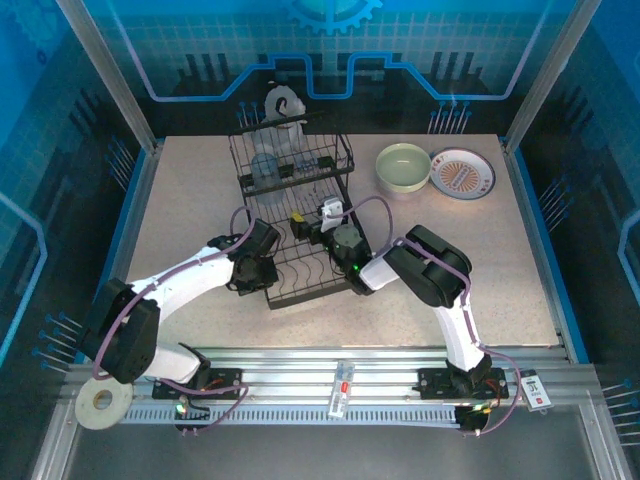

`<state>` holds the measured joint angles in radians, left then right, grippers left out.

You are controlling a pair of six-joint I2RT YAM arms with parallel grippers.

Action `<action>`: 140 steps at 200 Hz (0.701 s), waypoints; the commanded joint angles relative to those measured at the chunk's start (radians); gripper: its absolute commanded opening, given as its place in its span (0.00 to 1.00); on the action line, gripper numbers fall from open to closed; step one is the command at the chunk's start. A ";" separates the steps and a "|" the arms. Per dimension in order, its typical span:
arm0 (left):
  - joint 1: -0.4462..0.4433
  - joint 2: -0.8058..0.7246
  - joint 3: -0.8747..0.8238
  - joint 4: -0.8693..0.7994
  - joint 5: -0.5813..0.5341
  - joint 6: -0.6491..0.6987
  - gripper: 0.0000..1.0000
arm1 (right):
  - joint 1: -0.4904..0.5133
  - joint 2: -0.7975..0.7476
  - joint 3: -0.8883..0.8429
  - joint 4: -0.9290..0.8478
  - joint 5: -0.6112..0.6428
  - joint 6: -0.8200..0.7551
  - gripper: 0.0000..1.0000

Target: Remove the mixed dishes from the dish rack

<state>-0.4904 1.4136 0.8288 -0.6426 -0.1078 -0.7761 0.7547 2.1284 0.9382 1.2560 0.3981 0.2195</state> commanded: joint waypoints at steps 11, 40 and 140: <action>-0.015 0.019 -0.026 0.006 0.135 0.004 0.00 | -0.015 0.002 0.058 -0.093 0.067 0.061 0.94; -0.025 0.016 -0.015 -0.008 0.128 0.019 0.00 | -0.022 -0.001 0.101 -0.179 0.043 0.065 0.93; -0.062 0.010 -0.040 -0.009 0.139 0.046 0.00 | -0.039 -0.001 0.078 -0.140 -0.001 0.079 0.92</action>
<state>-0.5076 1.4128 0.8295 -0.6456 -0.1211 -0.7574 0.7231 2.1284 1.0374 1.0515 0.4084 0.2993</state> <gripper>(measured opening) 0.068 0.922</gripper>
